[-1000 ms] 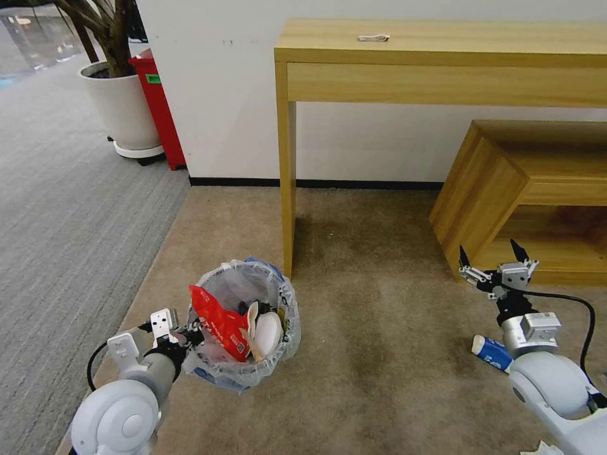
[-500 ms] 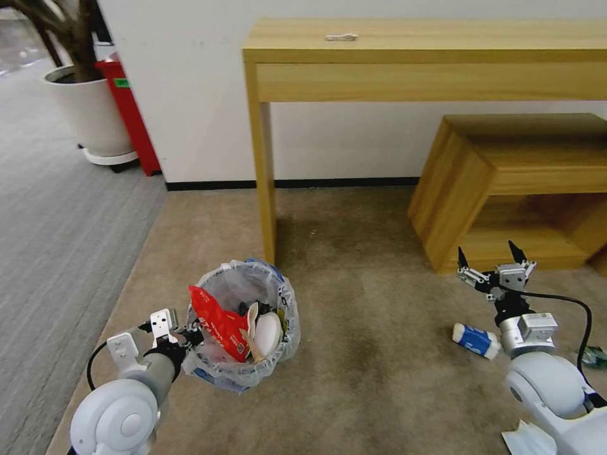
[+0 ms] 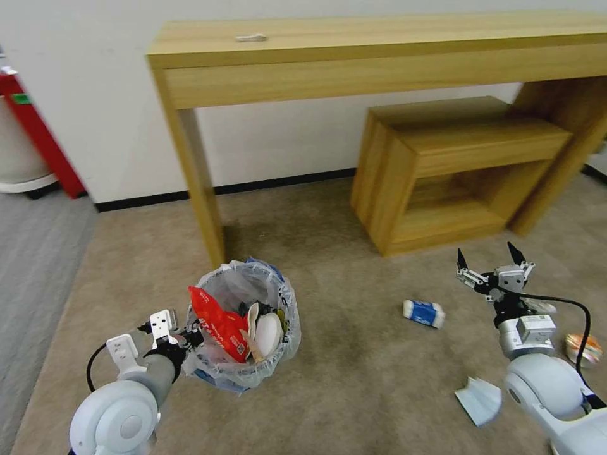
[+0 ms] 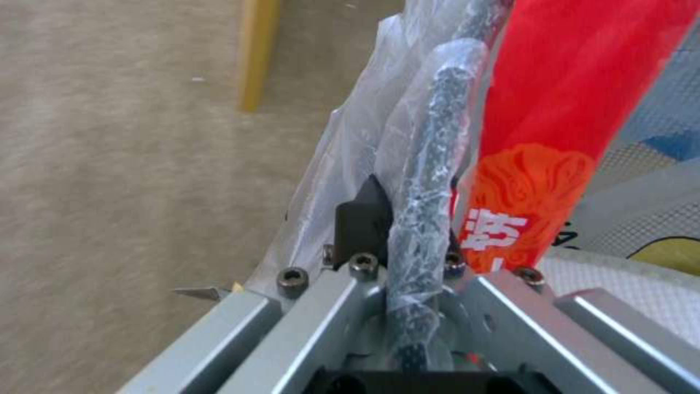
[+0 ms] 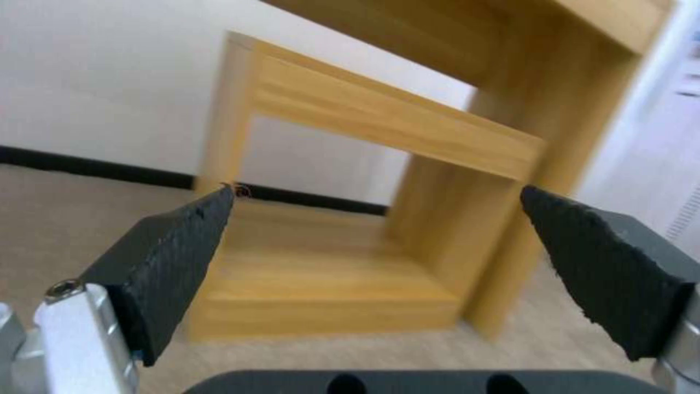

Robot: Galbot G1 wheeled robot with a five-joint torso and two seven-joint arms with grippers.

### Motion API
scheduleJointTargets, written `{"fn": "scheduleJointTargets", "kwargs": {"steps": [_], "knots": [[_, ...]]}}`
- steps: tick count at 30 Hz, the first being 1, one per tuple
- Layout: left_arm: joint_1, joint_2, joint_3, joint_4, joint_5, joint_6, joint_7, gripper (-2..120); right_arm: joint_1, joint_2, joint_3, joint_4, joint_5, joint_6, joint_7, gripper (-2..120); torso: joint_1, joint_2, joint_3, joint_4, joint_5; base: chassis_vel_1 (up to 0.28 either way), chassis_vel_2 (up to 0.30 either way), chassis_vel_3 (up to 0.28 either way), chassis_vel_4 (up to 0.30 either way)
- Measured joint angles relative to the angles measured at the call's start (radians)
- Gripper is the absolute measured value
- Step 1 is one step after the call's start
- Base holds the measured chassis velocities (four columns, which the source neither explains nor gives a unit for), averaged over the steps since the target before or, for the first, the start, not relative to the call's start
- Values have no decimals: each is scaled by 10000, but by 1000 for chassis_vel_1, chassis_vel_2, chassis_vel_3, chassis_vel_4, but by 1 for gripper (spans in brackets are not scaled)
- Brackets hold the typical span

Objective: Pick up the trash bin and place the garbage on the floor into it.

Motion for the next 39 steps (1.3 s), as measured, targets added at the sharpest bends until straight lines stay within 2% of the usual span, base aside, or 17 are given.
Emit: {"fn": "scheduleJointTargets", "kwargs": {"steps": [24,39], "knots": [[93,-59,-42,-66,63,-64,-3,0,-25,154,-122,-75,-81,61,6,100,0,0,0,-2,-2,-125,-124,-115,-125],[78,-88,-278,-78,-100,-242,-320,0,509,430,-793,-419,-175,607,-199,100,1,0,0,1,-1,-11,-18,-13,-12]]}}
